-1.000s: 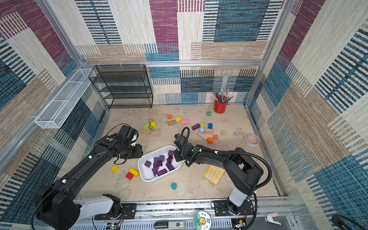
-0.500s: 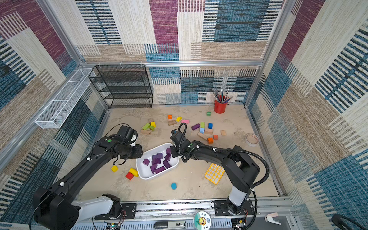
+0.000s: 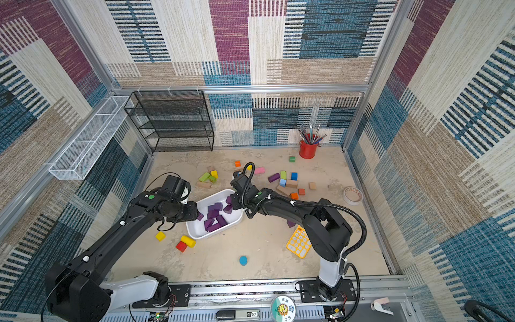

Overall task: Pick purple bricks into the storage bin
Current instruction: Move the storage box to the center of the board.

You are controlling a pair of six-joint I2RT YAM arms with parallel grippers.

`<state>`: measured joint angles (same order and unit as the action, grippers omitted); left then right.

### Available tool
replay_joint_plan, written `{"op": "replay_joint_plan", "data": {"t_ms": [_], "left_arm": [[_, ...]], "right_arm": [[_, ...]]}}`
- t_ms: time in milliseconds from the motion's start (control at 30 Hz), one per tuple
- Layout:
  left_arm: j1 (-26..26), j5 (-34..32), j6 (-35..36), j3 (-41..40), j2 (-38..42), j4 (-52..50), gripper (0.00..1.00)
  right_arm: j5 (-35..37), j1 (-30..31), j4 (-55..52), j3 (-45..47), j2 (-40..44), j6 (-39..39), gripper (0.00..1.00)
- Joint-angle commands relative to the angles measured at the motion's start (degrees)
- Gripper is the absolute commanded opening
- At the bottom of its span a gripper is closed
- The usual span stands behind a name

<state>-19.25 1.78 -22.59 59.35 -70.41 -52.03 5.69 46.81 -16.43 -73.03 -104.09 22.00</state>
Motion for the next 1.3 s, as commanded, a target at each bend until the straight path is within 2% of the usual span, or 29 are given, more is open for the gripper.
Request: {"op": "replay_joint_plan", "data": {"t_ms": [0,333,633,933,1100,1267], "left_arm": [[0.17,-0.03,0.18,-0.20,0.19,0.53,0.52],[0.94,-0.11,-0.09,-0.11,-2.07,0.98,0.52],[1.40,0.55,-0.24,0.50,-4.29,1.10,0.52],[1.58,0.22,-0.35,0.10,-2.31,1.07,0.52],[1.58,0.53,0.59,1.66,-1.62,-0.23,0.52],[1.58,-0.40,2.42,3.02,-0.06,-1.07,0.54]], "right_arm": [[0.90,-0.05,0.22,-1.83,-0.75,2.46,0.00],[1.51,-0.05,-1.88,-6.58,-3.99,5.13,0.00],[1.33,-0.05,0.18,-6.61,-7.06,7.09,0.00],[0.74,-0.05,1.57,-4.82,-8.13,5.95,0.00],[0.43,-0.05,1.56,-3.98,-8.21,5.47,0.13],[1.62,-0.05,1.48,-3.43,-7.00,4.61,0.35]]}}
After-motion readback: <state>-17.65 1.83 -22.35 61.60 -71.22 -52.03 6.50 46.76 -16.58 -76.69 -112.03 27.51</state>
